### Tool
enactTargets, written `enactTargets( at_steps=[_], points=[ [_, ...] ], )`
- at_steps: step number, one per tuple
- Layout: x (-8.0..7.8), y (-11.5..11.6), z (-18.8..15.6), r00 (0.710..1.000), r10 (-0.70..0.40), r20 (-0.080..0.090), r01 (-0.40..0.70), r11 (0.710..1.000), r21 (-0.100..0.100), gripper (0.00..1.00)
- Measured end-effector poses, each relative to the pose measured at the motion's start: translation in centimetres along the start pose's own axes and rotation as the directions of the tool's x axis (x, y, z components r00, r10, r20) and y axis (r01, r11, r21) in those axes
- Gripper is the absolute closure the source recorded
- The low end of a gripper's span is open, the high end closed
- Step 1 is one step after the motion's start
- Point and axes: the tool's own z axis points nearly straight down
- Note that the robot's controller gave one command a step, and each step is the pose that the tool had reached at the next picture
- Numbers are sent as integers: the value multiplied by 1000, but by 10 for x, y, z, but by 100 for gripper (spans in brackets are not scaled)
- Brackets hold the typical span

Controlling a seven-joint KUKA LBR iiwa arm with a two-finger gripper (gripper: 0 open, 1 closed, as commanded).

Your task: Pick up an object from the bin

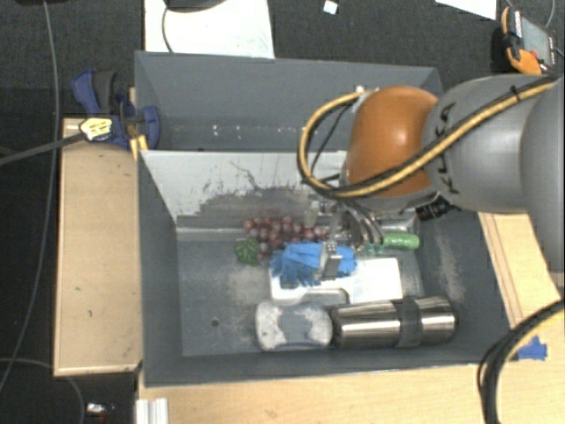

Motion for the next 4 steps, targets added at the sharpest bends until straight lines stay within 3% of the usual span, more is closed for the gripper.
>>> enactTargets(
  at_steps=[1, 2, 4],
  points=[
    [0, 0, 0, 1000, 0, 0, 0, 1000, 0, 0],
    [-13, 25, 58, 999, 46, 5, -46, 999, -2, 100],
    [-10, 38, 57, 997, 71, 9, -71, 997, 1, 100]
  ],
)
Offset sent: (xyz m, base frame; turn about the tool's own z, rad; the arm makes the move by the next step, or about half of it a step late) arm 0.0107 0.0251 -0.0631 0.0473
